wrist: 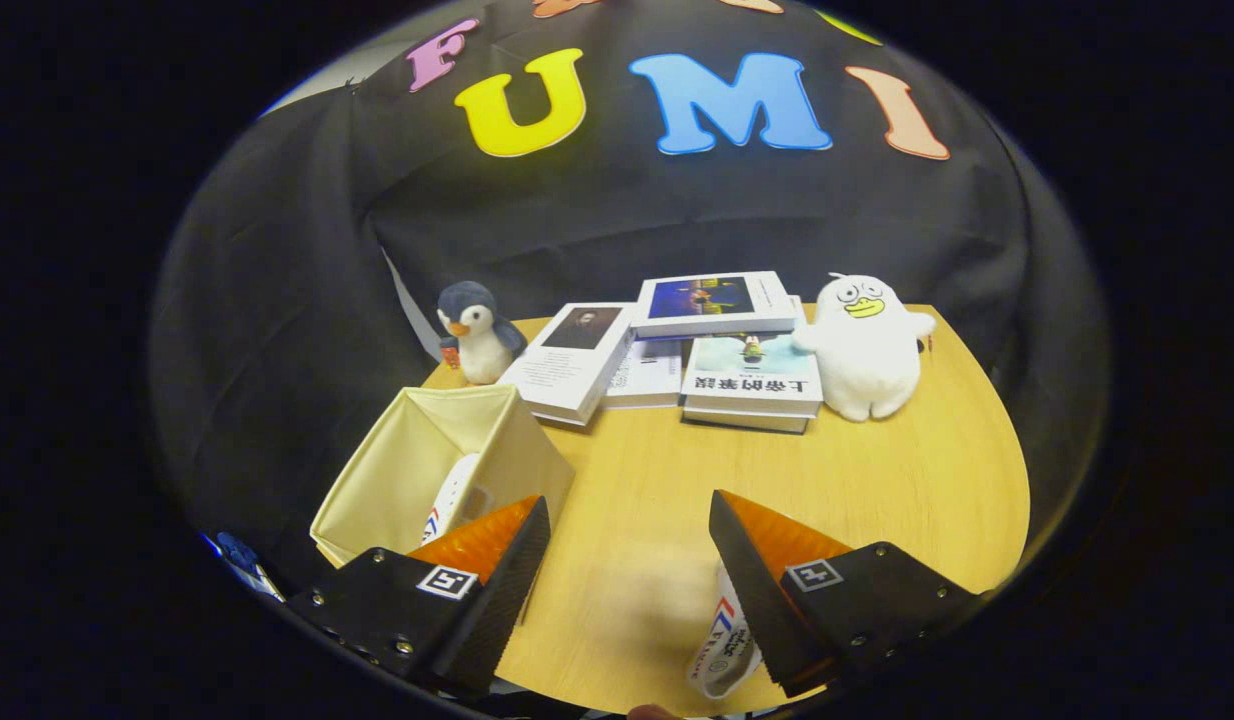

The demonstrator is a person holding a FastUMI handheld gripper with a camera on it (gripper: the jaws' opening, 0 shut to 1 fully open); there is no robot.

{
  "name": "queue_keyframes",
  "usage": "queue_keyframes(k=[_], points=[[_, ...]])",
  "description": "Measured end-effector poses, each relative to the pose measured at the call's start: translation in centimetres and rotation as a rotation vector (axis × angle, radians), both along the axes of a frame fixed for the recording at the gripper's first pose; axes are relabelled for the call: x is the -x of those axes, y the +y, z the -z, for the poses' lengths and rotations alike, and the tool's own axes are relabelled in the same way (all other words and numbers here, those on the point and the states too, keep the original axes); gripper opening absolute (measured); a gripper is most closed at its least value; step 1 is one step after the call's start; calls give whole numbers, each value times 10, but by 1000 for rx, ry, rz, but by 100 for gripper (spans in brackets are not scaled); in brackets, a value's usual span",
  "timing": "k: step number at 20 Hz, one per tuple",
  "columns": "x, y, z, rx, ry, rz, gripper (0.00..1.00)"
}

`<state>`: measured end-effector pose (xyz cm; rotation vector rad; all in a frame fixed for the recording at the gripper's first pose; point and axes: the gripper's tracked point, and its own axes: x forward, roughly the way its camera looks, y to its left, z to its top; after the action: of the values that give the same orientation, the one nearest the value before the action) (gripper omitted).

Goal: Open the storage box then place both shoes into the box .Put the left shoe in first, then the right shoe, with the right side of both shoes facing outward in a uniform manner.

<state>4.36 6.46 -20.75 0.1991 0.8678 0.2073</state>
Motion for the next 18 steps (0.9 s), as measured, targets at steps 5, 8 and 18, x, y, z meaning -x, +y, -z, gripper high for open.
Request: queue_keyframes(k=[5,8,18], points=[[16,-41,38,6,81,58,97],[27,-58,57,11,125,73,97],[63,-92,117,21,281,97,97]])
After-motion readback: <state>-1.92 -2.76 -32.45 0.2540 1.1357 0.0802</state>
